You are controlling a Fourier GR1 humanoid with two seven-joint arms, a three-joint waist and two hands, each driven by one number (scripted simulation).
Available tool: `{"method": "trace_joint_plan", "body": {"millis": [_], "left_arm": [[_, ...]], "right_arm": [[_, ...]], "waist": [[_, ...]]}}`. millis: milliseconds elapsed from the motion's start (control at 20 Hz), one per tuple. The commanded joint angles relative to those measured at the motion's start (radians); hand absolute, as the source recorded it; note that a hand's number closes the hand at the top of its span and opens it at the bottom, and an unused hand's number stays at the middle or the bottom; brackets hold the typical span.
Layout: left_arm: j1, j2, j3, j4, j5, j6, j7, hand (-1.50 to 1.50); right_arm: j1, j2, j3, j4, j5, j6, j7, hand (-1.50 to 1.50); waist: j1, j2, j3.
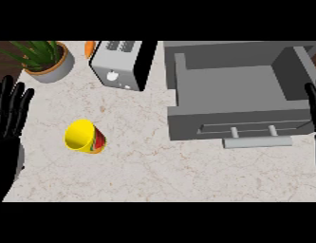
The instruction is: Pick up the cup, place it into the drawer and close the drawer
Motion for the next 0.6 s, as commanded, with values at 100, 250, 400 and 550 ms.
{"method": "trace_joint_plan", "body": {"millis": [100, 250, 400, 550], "left_arm": [[-0.058, 0.103, -0.017, 0.058, 0.261, -0.276, -0.054, -1.50], [-0.077, 0.148, -0.071, 0.087, 0.424, -0.472, -0.115, -1.50], [-0.042, 0.189, -0.008, 0.237, 0.638, -0.536, 0.021, -1.50], [-0.113, 0.260, 0.071, 0.404, 0.774, -0.644, 0.022, -1.50]], "right_arm": [[0.006, 0.015, 0.010, 0.007, -0.028, 0.014, -0.020, -1.50], [-0.013, 0.020, 0.042, -0.008, -0.027, 0.023, -0.012, -1.50], [0.002, -0.022, 0.093, 0.041, -0.046, 0.099, 0.071, -1.50], [-0.011, -0.047, 0.051, 0.070, -0.104, 0.133, 0.089, -1.50]], "waist": [[0.015, -0.010, -0.050], [-0.005, -0.005, -0.056], [0.018, 0.000, -0.052], [0.016, -0.006, -0.049]]}}
